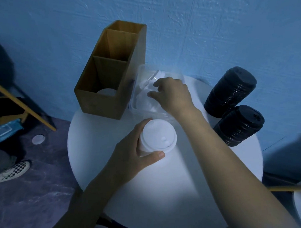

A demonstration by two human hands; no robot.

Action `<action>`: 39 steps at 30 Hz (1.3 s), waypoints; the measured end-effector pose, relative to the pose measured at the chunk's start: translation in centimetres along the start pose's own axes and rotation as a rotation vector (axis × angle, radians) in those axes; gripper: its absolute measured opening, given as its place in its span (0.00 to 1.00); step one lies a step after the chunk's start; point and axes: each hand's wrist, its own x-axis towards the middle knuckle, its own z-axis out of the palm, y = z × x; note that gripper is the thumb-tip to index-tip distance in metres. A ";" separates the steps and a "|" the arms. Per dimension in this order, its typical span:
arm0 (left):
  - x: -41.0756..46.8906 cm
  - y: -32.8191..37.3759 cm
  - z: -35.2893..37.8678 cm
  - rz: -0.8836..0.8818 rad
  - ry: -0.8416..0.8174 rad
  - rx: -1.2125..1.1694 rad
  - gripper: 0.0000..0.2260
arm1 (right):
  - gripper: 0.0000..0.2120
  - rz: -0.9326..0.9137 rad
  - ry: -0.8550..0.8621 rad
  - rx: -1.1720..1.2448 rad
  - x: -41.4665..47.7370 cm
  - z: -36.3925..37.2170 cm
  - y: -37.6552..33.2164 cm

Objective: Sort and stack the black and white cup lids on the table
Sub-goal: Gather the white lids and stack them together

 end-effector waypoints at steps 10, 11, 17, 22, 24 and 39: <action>-0.1 0.3 -0.3 0.000 -0.011 -0.024 0.37 | 0.16 0.128 0.049 0.345 -0.4 -0.7 1.8; 0.0 0.2 -0.3 0.008 -0.013 -0.014 0.37 | 0.15 0.133 0.069 0.439 -1.0 -1.4 2.2; 0.1 0.4 -0.3 0.024 0.000 0.029 0.37 | 0.11 0.114 0.062 0.888 -7.8 -5.5 4.0; -0.2 1.2 -0.2 0.000 -0.065 0.006 0.37 | 0.08 0.161 -0.061 0.887 -11.8 -3.5 6.2; -0.3 1.5 -0.2 0.014 -0.092 0.001 0.38 | 0.07 0.183 -0.078 0.889 -12.4 -2.7 6.5; -0.2 1.3 -0.5 -0.001 -0.100 -0.025 0.36 | 0.10 0.031 0.010 0.672 -13.3 -0.5 5.2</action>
